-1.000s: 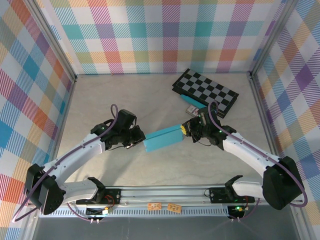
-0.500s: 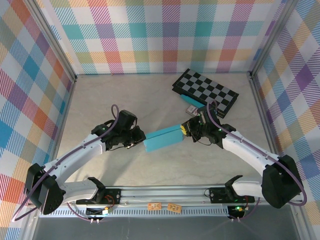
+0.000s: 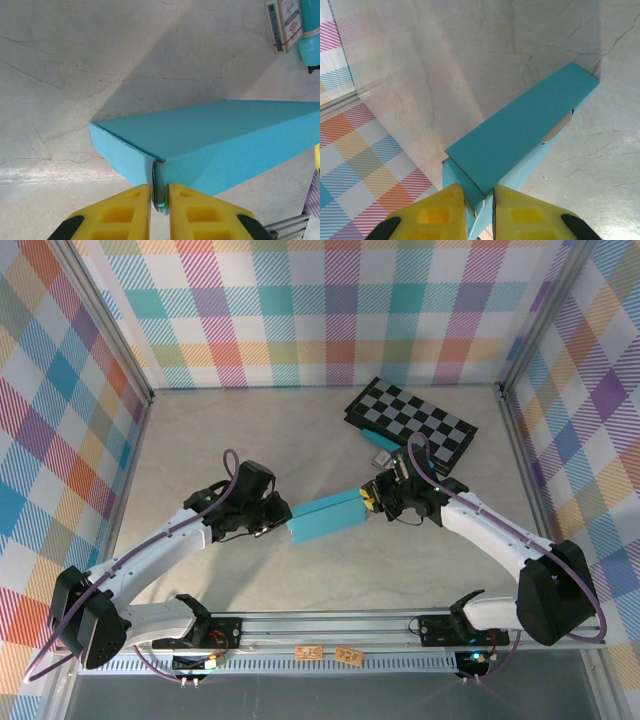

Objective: Fold the paper box

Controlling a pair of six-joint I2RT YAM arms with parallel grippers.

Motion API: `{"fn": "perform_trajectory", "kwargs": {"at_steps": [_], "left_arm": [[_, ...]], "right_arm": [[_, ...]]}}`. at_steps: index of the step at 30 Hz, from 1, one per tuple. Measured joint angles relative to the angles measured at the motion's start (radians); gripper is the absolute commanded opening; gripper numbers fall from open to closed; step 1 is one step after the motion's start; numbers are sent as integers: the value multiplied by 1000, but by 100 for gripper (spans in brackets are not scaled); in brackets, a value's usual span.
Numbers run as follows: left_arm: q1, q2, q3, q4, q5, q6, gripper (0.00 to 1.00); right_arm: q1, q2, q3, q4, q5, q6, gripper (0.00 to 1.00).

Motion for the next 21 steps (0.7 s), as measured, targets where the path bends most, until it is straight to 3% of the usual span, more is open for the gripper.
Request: {"fn": "perform_trajectory", "kwargs": {"at_steps": [6,21], "left_arm": [[0,1,0,0,-1,0,15],[-1,1,-5,8,-3,-2,15]], "right_arm": [[-7,11,8,-6,-15,-31,11],[-51,4,-54,82,-107,-27,16]]}}
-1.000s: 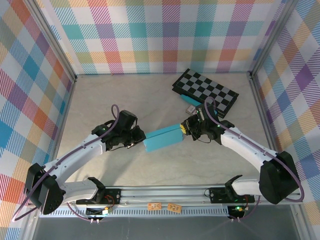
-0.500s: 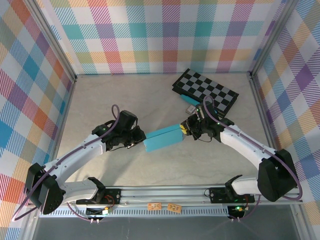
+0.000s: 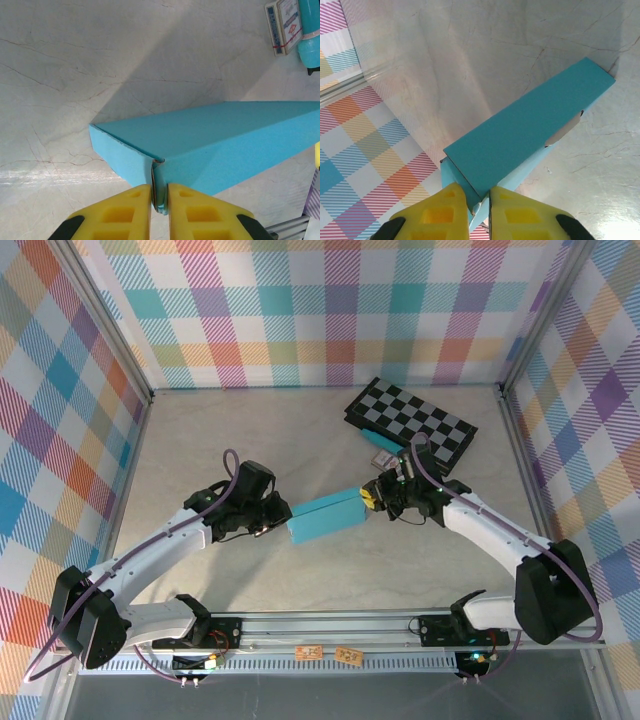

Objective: Fold the paper box

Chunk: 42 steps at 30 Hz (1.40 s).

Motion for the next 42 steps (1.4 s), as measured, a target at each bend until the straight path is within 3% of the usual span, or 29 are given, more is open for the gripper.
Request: {"fn": "perform_trajectory", "kwargs": {"at_steps": [5,14,17,24,30,36,39,42], "left_arm": [[-5,-9,6,-13,5,-10,24],[-14,20,86,-124,51,-50,28],[-16,32,99,-138,60,-60,28],[-19,32,99,-141,66,-79,28],[-30,35,98,-137,94,-79,28],[-32,35,97,-137,102,-79,28],[-32,35,97,-137,107,-79,29],[-32,35,97,-139,114,-79,32]], "right_arm": [[1,-28,-4,-28,8,-9,24],[76,-68,100,-288,127,-44,59],[133,-81,110,-339,201,13,66],[227,-44,144,-316,315,143,70],[330,13,227,-320,317,179,71],[341,94,284,-310,314,197,71],[341,161,281,-300,303,213,69],[340,208,279,-282,312,220,58]]}}
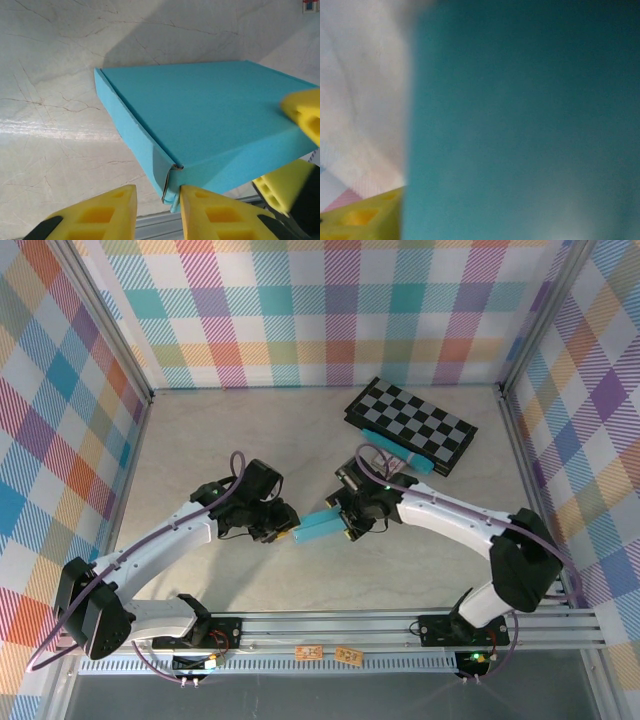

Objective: Fold the paper box

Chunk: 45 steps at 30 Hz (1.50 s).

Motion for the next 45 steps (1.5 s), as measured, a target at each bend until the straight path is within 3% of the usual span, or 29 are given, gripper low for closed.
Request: {"fn": "perform_trajectory", "kwargs": {"at_steps": [6,14,22,26,31,33,37,41,42,43,45], "left_arm": [[1,-18,6,-26,-5,-14,40],[64,-87,114,-50,-14,-25,42],[164,-154,97,-78,-16,-13,42],[208,-170,78,-82,-15,5,42],[258,-195,42,-109,-14,26,42],[272,-204,39,-117,-15,31,42],[283,-219,39,-130,-25,45,44],[288,-225,39,-130,-56,55,47],[291,-228,39,-130,-70,64,68],[295,-230,41,-130,-86,82,100],[297,-238,45,-130,-124,106,100]], "right_arm": [[-24,-13,-75,113,-2,-6,38],[-68,-39,-333,574,-25,-60,36],[-103,254,-301,1016,-60,-114,42],[-109,401,-210,1127,-80,-105,56],[-119,429,-52,931,-119,-96,75],[-119,420,15,758,-122,-92,79],[-119,330,67,353,-90,-91,99],[-132,192,78,58,-51,-160,99],[-140,147,84,1,-37,-201,99],[-153,99,87,-40,-19,-249,99],[-186,-8,87,-93,25,-373,99]]}}
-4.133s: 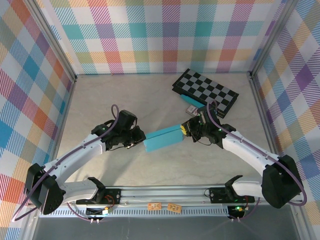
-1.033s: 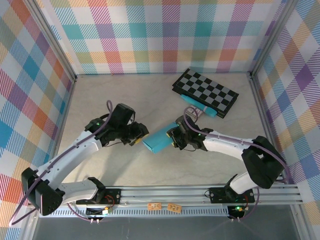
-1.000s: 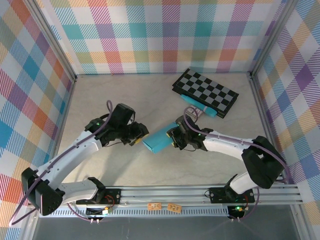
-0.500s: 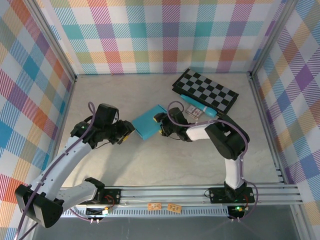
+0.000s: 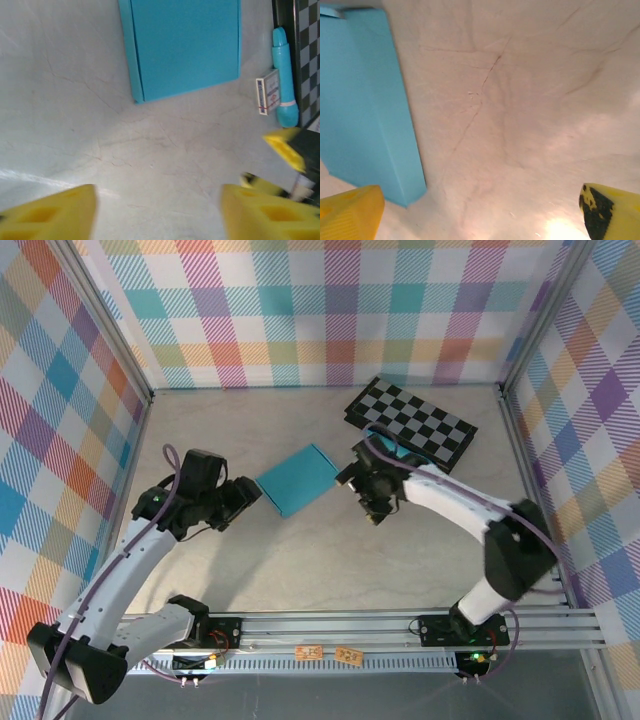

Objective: Fold the paper box

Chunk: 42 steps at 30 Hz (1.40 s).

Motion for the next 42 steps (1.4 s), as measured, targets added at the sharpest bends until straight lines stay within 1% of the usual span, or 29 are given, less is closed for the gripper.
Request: {"fn": "perform_trajectory", "kwargs": {"at_steps": [3,5,7,8,10,11,12,14,16,19,21,23,26,30,32,34,36,37,40,42], "left_arm": [[2,-41,8,2,-69,60,100],[4,-90,8,10,-124,109,100],[4,-148,7,12,-229,145,100],[5,-173,2,15,-292,152,100],[5,-230,-37,27,-447,173,100],[6,-252,-63,31,-506,190,100],[6,-284,-108,54,-565,237,100],[6,-337,-220,133,-632,368,100],[9,-365,-344,212,-681,471,100],[22,-385,-522,367,-686,597,100],[40,-383,-623,476,-673,644,100],[78,-348,-701,582,-649,668,100],[147,-234,-748,723,-593,689,100],[227,-26,-737,934,-480,729,100],[263,82,-713,1030,-417,741,100],[297,192,-685,1137,-360,749,100],[320,294,-657,1246,-307,752,100],[329,349,-625,1267,-279,756,100],[341,437,-560,1335,-225,786,100],[342,466,-567,1448,-205,804,100]], "right_arm": [[-48,-198,0,-48,112,-222,99],[-64,-347,-7,-75,233,-346,99],[-71,-515,-52,-72,382,-455,99],[-75,-591,-98,-48,445,-505,99],[-110,-767,-256,31,555,-630,99],[-135,-825,-330,57,587,-673,99],[-168,-877,-416,76,621,-720,99],[-224,-933,-577,129,649,-800,99],[-249,-985,-760,225,642,-909,99],[-256,-1030,-947,368,621,-1035,99],[-283,-1013,-1011,475,587,-1091,99],[-330,-957,-1033,583,532,-1134,99],[-410,-824,-1034,766,437,-1175,99],[-542,-570,-1019,1012,291,-1174,99],[-577,-429,-990,1119,243,-1173,99],[-588,-302,-923,1165,186,-1187,99],[-592,-226,-861,1211,145,-1215,99],[-598,-196,-835,1249,121,-1226,99],[-631,-121,-816,1390,68,-1238,99],[-649,-58,-828,1472,47,-1239,99]]}}
